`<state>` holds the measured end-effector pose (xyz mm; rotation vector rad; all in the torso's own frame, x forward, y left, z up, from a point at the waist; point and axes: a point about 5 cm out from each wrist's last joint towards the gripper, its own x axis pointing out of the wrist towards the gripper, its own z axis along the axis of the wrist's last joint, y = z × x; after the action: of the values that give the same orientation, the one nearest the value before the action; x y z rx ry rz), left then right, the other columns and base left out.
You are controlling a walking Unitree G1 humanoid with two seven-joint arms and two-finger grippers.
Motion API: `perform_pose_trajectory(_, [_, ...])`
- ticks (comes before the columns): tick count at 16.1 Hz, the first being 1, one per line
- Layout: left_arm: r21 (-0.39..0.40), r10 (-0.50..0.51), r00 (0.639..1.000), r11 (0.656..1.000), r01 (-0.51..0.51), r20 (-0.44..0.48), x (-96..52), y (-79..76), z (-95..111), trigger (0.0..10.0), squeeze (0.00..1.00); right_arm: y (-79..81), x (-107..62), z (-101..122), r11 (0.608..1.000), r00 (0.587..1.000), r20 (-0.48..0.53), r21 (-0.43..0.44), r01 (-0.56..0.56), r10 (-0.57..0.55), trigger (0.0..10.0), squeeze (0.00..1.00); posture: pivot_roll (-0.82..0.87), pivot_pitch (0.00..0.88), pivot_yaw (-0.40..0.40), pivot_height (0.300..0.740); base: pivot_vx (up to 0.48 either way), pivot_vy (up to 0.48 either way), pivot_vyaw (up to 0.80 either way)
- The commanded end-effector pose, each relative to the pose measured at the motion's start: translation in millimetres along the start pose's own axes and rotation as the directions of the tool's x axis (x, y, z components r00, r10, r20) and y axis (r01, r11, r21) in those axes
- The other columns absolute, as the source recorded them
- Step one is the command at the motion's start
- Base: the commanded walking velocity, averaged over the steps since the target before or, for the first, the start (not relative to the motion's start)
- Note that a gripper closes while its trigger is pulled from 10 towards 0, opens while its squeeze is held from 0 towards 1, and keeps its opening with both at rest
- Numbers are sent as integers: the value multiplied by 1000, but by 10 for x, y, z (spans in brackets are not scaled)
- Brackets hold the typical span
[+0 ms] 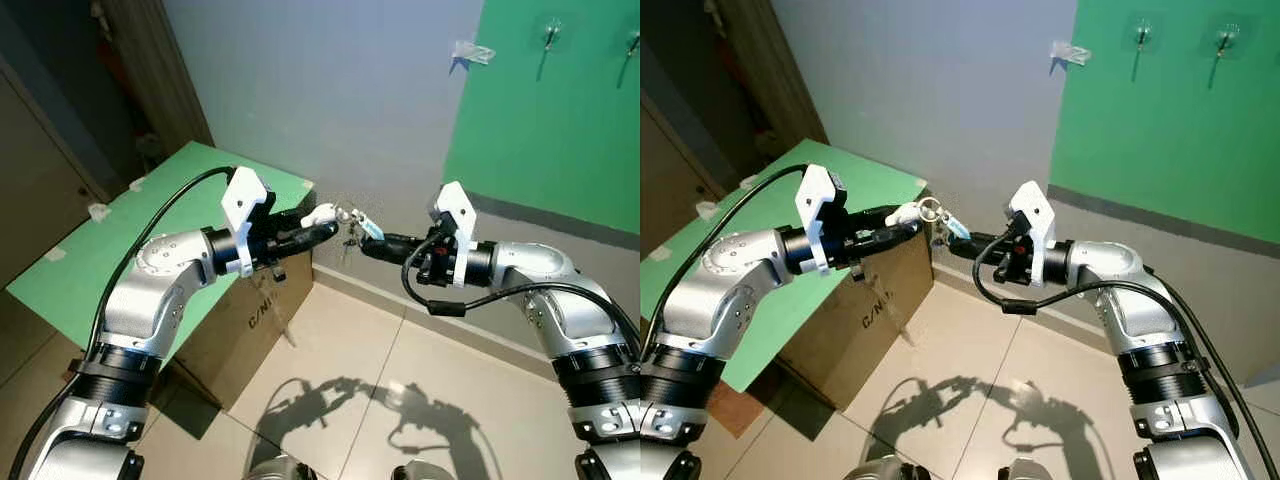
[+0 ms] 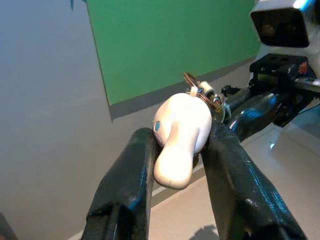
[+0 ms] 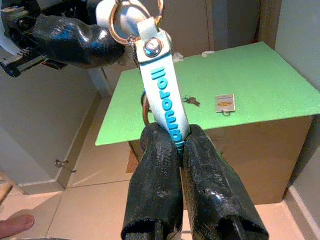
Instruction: Hang keys on a hook
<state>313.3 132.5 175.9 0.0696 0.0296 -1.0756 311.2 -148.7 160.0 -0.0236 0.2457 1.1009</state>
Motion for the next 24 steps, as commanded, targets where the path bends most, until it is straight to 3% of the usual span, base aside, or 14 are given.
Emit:
perform_pose_trajectory(1, [26,17,1000,1000,-17,-3,-5,37,38,10000,1000,-22,-34,94,998,1000,14,-60,27,-26,0,0,-184,42,122,740,0,0,0])
perform_pose_trajectory(3, [24,27,1000,999,-27,-6,-10,49,25,10000,1000,-63,-63,174,988,998,6,-142,61,-60,0,0,-185,46,123,740,0,0,0])
perform_pose_trajectory(5, [27,32,999,999,-32,-11,-10,51,15,10000,1000,-87,-74,188,988,997,17,-135,77,-75,0,0,-186,48,122,740,0,0,0])
perform_pose_trajectory(10, [85,191,980,979,-185,-63,-27,198,-67,10000,1000,-205,-77,149,974,980,34,-109,197,-194,0,0,-184,52,124,740,0,0,0])
perform_pose_trajectory(12, [99,298,950,952,-289,-91,-34,247,-171,10000,1000,-296,-76,178,938,955,32,-181,295,-294,0,0,-184,50,124,740,0,0,0])
perform_pose_trajectory(14, [81,391,916,920,-384,-94,-16,251,-265,10000,1000,-401,-83,196,897,911,55,-158,412,-409,0,0,-184,48,123,740,0,0,0])
perform_pose_trajectory(15, [47,504,861,864,-502,-71,-13,278,-320,10000,1000,-517,-120,210,829,829,102,-52,557,-550,0,0,-179,44,121,740,0,0,0])
perform_pose_trajectory(16, [15,558,828,830,-558,-50,-19,289,-336,10000,1000,-561,-145,210,788,780,130,11,616,-612,0,0,-179,42,120,740,0,0,0])
perform_pose_trajectory(17, [-25,619,785,785,-619,-26,-23,277,-364,10000,1000,-597,-174,183,721,705,159,95,686,-692,0,0,-176,39,117,740,0,0,0])
perform_pose_trajectory(19, [-63,659,752,750,-658,-11,-8,213,-407,10000,1000,-578,-173,112,654,630,183,133,745,-755,0,0,-175,36,117,740,0,0,0])
perform_pose_trajectory(20, [-92,682,732,728,-679,-5,1,150,-445,10000,1000,-541,-166,33,591,562,202,131,796,-802,0,0,-177,32,118,740,0,0,0])
perform_pose_trajectory(21, [-82,702,712,709,-700,-4,-13,118,-463,10000,933,-491,-154,-46,558,526,205,148,817,-825,0,0,-175,31,118,740,0,0,0])
perform_pose_trajectory(22, [-66,728,685,684,-727,-6,-33,108,-484,10000,0,-443,-140,-103,527,491,216,169,833,-844,0,0,-175,27,118,740,0,0,0])
perform_pose_trajectory(24, [-62,778,627,627,-776,18,-103,94,-499,10000,0,-328,-114,-197,480,431,248,192,856,-868,0,0,-177,19,123,740,0,0,0])
